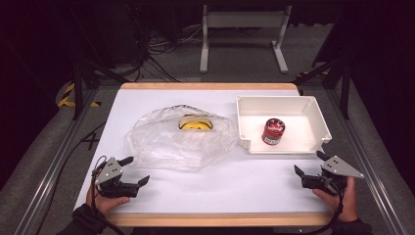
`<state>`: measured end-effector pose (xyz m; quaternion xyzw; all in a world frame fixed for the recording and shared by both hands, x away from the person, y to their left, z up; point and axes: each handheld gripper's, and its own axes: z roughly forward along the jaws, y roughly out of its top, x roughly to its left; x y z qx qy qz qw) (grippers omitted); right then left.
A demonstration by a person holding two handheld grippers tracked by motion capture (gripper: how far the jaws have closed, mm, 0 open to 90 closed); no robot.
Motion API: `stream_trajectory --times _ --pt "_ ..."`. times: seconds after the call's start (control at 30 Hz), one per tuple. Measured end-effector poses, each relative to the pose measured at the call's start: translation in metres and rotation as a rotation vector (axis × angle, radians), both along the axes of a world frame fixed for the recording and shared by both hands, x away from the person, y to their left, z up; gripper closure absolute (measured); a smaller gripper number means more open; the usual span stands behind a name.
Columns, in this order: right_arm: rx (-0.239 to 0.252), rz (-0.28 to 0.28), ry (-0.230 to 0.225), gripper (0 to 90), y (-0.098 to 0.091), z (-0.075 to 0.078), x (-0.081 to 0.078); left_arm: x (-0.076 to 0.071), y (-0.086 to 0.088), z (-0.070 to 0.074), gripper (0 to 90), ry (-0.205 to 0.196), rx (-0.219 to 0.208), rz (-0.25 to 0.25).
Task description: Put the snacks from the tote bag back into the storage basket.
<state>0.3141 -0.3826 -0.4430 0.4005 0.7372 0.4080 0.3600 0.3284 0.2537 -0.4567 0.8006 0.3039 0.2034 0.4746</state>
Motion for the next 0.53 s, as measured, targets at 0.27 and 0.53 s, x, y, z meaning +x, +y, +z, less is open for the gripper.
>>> stream_trajectory --times 0.27,0.53 --pt "-0.003 0.004 -0.008 6.2 -0.0002 0.0 -0.0007 0.0006 -0.0003 0.0 10.6 0.012 0.002 -0.001" --pt "0.005 0.0 -0.012 5.7 -0.0006 0.0 -0.0015 0.0012 -0.0004 -0.0001 10.3 0.015 0.003 0.002"
